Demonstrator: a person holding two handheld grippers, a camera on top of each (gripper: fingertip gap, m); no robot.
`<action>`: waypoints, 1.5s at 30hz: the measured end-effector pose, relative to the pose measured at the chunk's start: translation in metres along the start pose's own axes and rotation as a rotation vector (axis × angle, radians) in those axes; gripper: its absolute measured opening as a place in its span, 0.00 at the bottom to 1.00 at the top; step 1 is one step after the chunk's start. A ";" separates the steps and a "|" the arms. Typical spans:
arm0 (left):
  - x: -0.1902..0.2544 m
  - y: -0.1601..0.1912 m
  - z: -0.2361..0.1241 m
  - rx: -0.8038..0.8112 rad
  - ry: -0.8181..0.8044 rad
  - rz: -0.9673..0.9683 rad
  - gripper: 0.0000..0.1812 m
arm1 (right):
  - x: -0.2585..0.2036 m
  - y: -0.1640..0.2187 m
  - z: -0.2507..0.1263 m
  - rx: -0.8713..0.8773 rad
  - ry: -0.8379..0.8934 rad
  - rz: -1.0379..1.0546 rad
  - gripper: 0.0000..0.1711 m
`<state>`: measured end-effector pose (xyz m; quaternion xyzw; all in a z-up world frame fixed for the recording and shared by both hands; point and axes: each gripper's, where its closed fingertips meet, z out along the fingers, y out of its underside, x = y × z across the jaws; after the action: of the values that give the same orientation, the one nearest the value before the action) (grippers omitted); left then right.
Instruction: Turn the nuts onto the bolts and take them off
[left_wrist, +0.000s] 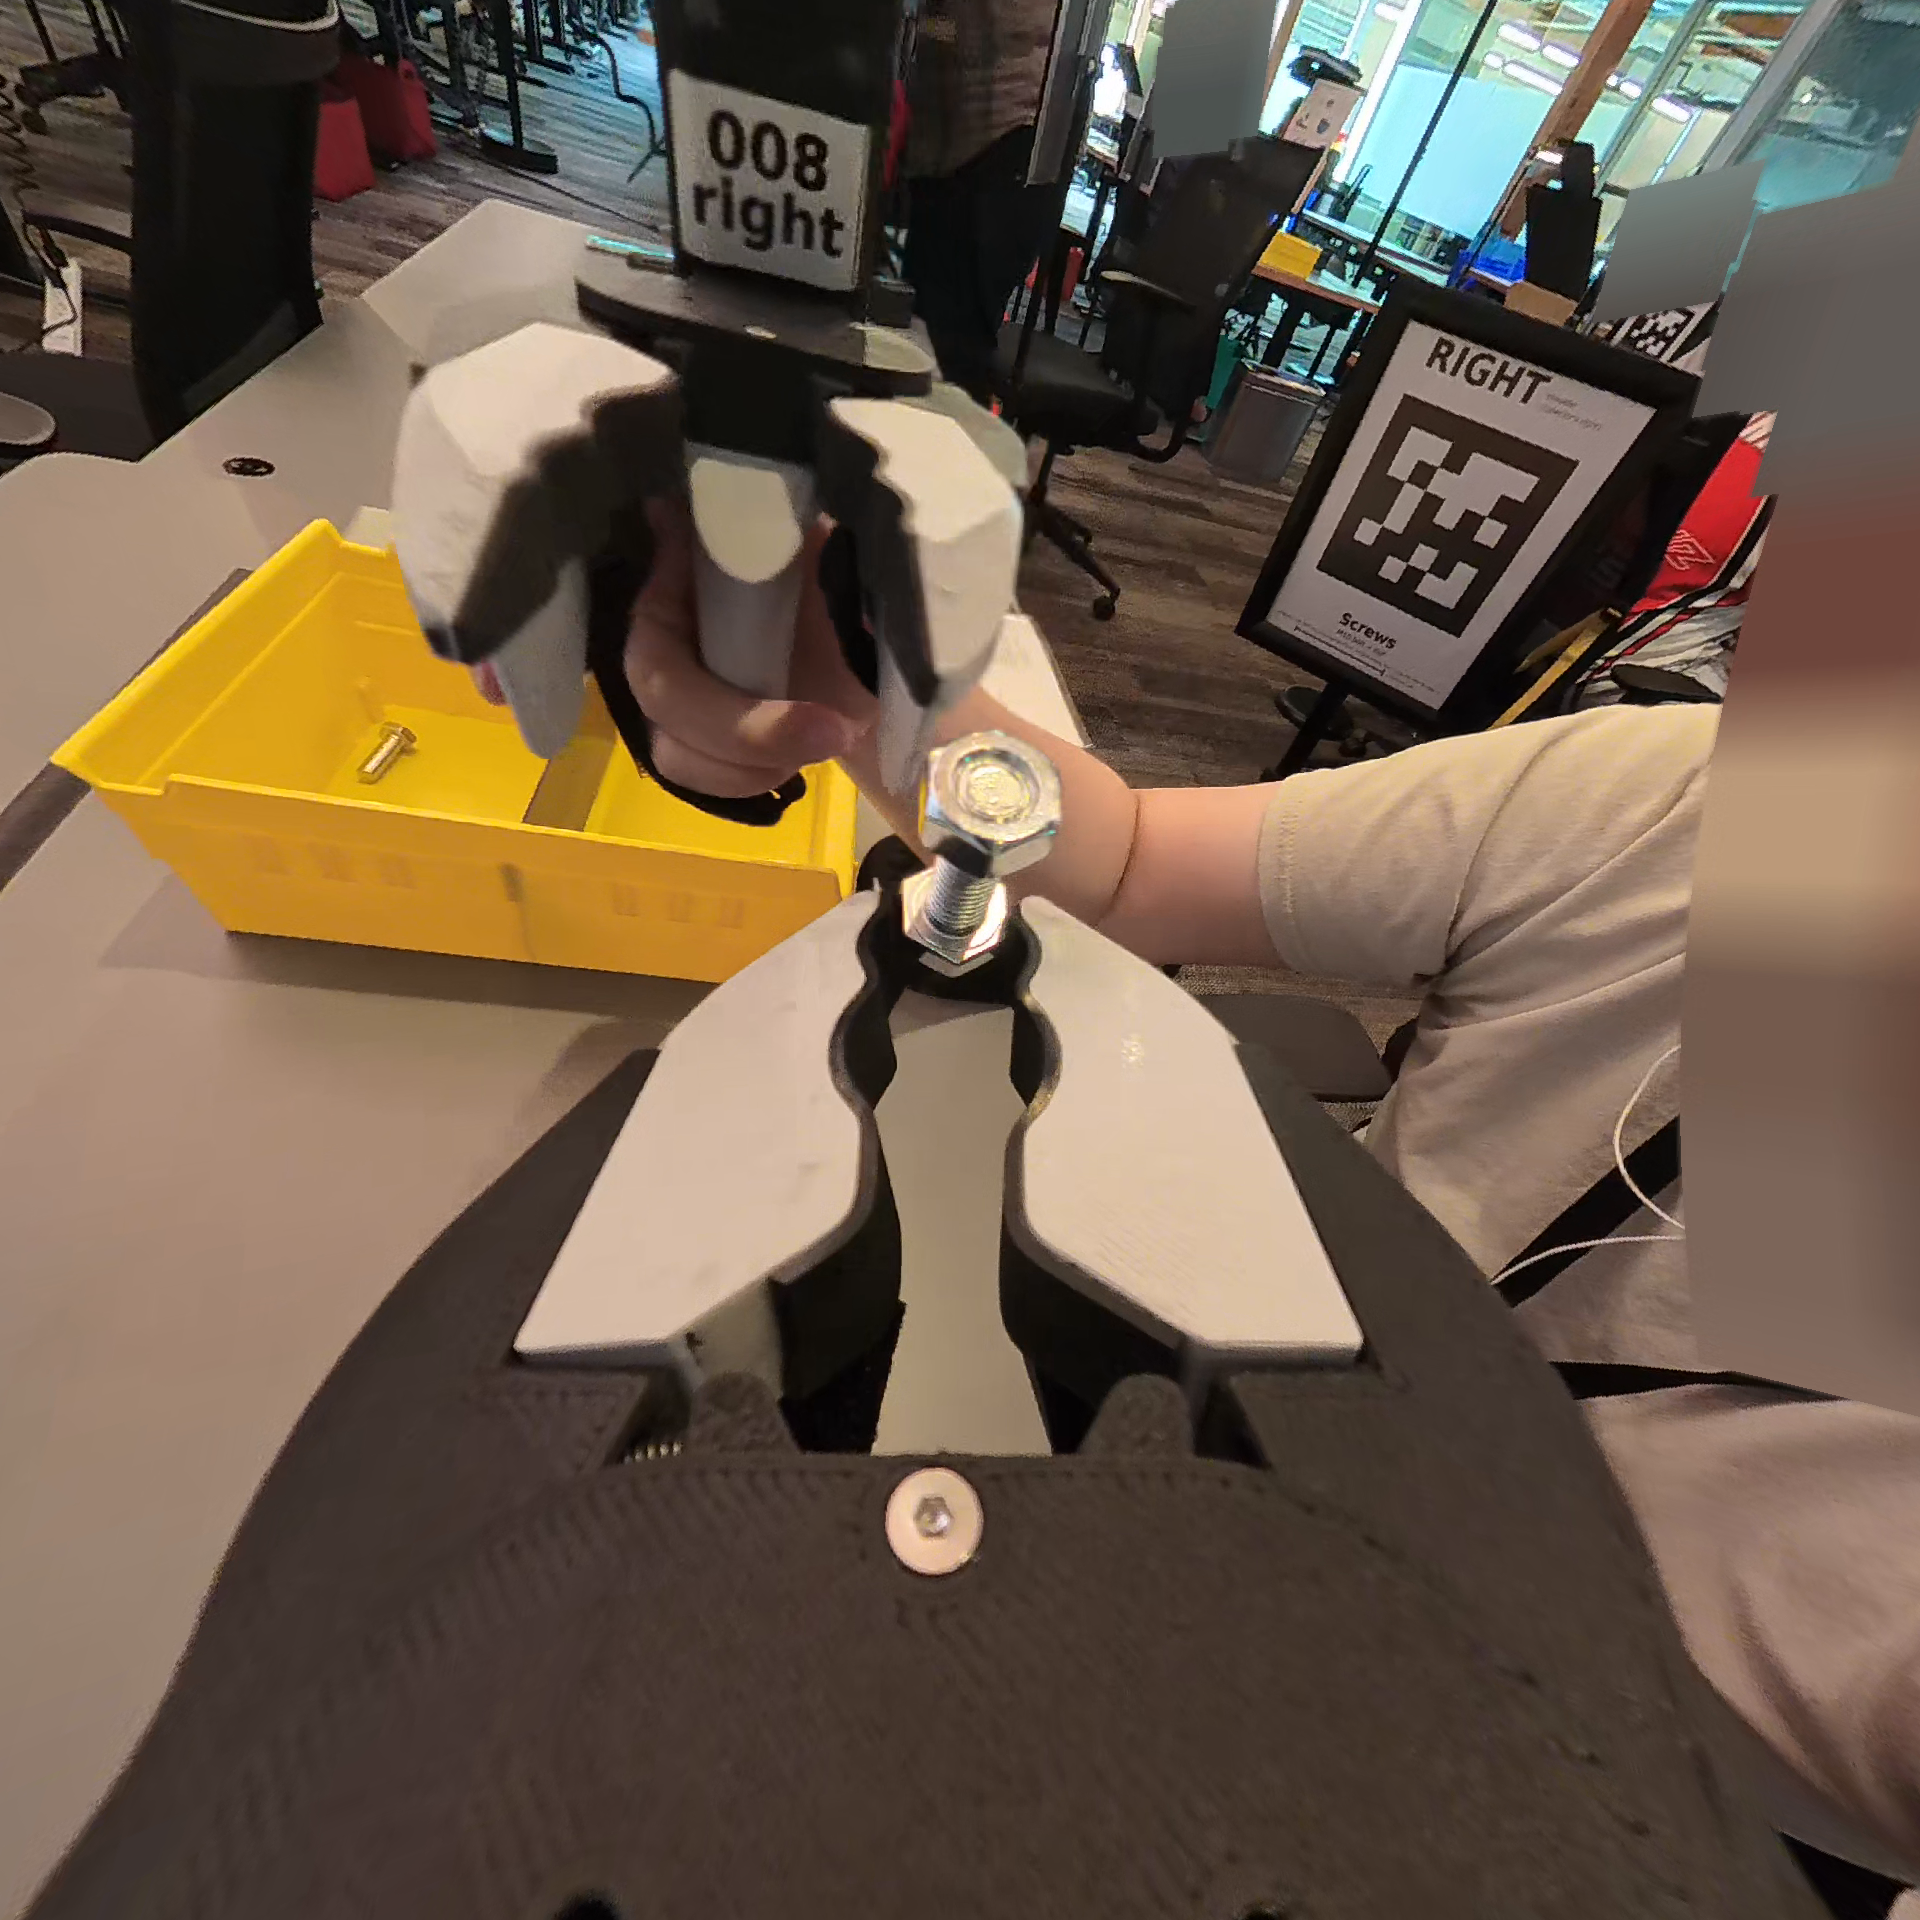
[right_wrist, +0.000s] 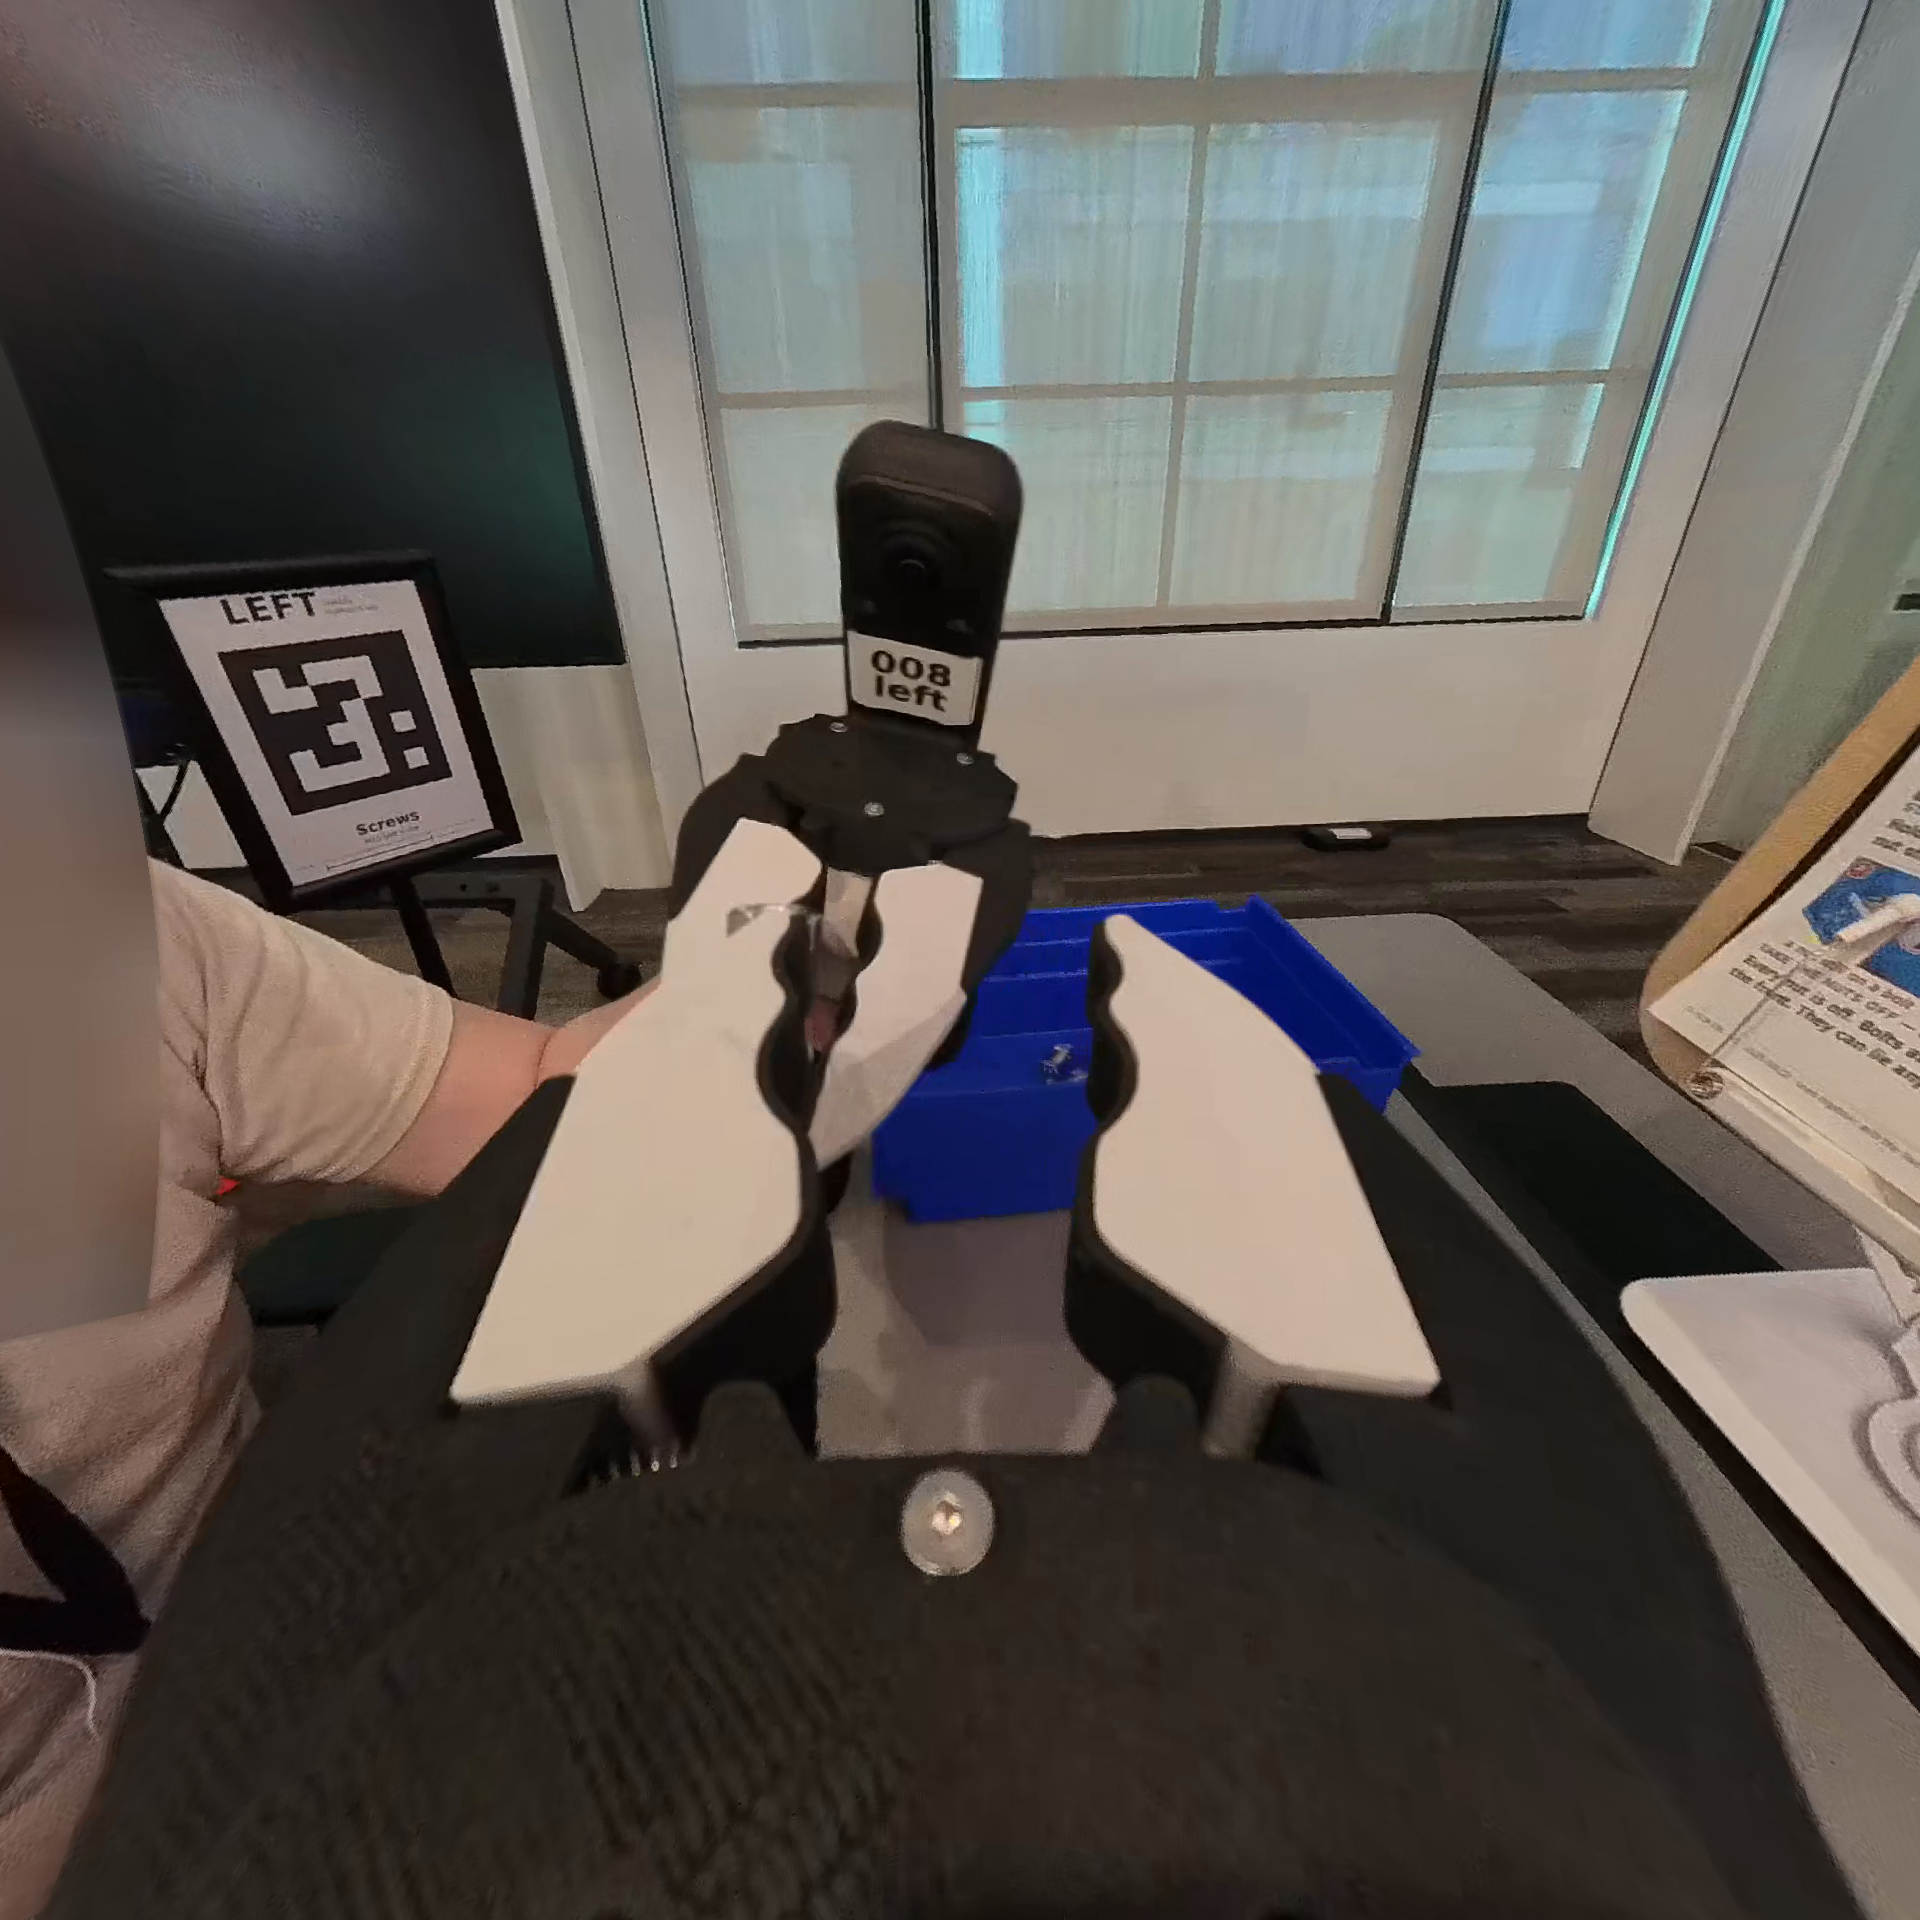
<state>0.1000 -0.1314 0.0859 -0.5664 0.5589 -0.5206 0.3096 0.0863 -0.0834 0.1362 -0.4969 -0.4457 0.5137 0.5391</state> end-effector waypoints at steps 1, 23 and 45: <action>0.000 -0.001 -0.001 0.001 -0.003 0.001 0.10 | -0.002 -0.002 -0.001 0.009 -0.011 0.003 0.30; -0.002 0.001 -0.004 -0.020 -0.044 0.012 0.10 | -0.017 0.003 0.015 -0.025 -0.008 -0.090 0.30; 0.000 0.001 -0.005 -0.022 -0.033 0.022 0.10 | -0.026 -0.013 0.006 0.048 -0.065 -0.038 0.27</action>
<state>0.0954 -0.1300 0.0864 -0.5722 0.5656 -0.5013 0.3183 0.0800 -0.1087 0.1510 -0.4583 -0.4600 0.5298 0.5455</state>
